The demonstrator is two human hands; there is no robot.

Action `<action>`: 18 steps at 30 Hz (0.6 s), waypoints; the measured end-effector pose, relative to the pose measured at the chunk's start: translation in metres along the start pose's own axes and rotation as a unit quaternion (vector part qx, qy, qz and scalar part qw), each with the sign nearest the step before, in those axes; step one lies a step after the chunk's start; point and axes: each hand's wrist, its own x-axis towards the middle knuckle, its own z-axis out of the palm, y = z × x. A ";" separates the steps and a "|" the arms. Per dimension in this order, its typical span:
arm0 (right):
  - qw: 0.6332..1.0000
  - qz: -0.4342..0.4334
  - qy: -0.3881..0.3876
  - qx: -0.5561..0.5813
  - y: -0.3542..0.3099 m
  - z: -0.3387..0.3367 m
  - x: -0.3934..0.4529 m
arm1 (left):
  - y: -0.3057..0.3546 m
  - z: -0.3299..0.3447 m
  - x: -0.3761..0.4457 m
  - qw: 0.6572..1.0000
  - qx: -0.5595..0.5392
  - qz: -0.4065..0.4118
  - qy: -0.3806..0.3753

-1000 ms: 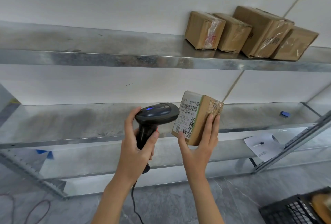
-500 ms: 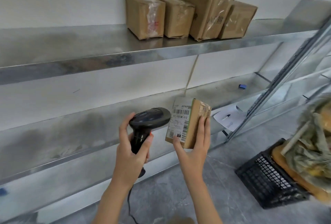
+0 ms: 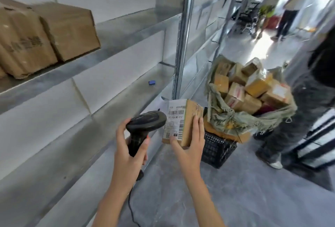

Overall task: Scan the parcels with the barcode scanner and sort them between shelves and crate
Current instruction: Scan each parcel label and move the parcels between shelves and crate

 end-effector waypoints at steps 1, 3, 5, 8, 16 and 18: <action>1.000 0.006 0.012 -0.003 0.007 -0.009 0.012 | -0.001 0.016 0.012 1.000 -0.003 0.002 -0.016; 0.999 0.026 0.032 -0.005 0.022 -0.028 0.034 | -0.004 0.049 0.033 0.999 -0.010 0.006 -0.046; 0.998 0.042 0.044 -0.010 0.036 -0.047 0.051 | -0.008 0.080 0.051 0.997 -0.021 0.005 -0.074; 0.996 0.062 0.057 -0.030 0.058 -0.070 0.069 | -0.015 0.120 0.074 0.994 -0.036 0.002 -0.105; 0.987 0.116 0.092 -0.056 0.098 -0.080 0.121 | -0.044 0.187 0.137 0.983 -0.052 -0.018 -0.172; 0.985 0.124 0.098 -0.063 0.106 -0.075 0.140 | -0.054 0.201 0.159 0.980 -0.055 -0.026 -0.188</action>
